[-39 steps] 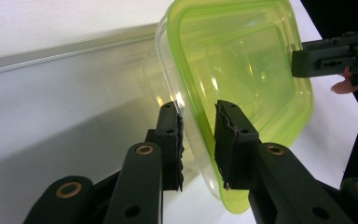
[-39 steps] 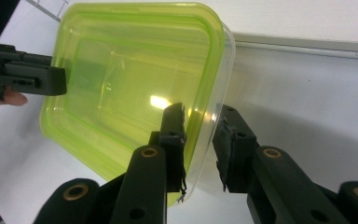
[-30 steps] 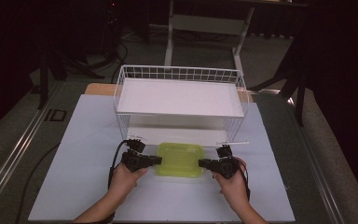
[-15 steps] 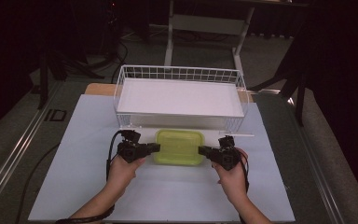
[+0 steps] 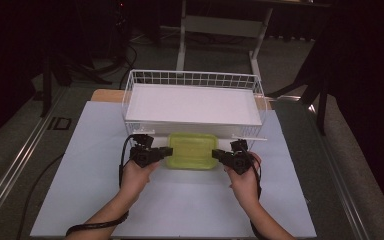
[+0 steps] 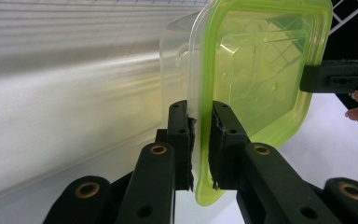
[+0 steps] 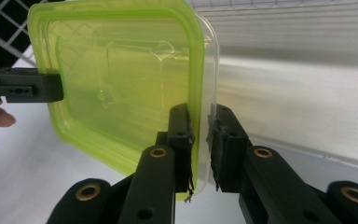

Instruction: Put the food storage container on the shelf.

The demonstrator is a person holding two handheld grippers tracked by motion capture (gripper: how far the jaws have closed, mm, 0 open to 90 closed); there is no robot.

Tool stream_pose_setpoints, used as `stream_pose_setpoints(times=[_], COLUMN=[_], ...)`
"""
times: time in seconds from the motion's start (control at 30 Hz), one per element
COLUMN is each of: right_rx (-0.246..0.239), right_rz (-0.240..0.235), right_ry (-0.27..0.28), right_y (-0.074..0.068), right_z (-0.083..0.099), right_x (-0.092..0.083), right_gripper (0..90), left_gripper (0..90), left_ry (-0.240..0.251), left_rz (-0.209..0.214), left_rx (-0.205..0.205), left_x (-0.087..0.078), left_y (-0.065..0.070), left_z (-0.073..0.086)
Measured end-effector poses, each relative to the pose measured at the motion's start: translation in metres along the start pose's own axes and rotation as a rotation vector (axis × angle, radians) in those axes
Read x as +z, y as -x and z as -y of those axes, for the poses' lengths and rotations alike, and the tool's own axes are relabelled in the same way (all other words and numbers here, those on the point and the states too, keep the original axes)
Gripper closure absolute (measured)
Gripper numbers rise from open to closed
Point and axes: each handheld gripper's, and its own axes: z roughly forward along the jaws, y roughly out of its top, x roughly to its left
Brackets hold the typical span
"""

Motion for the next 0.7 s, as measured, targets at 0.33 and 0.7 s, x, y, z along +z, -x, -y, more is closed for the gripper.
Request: stream_pose_setpoints(times=[0.33, 0.7], right_rx=[0.010, 0.031], right_rz=[0.025, 0.026], right_ry=[0.012, -0.005], right_y=[0.010, 0.016], right_z=[-0.003, -0.007], right_x=[0.016, 0.028], right_gripper=[79.5, 78.9], left_gripper=[80.9, 80.0], left_ry=[0.006, 0.025], left_rz=[-0.004, -0.001], left_rx=[-0.004, -0.038], left_x=[0.016, 0.023], left_y=[-0.012, -0.018], left_z=[-0.004, -0.004])
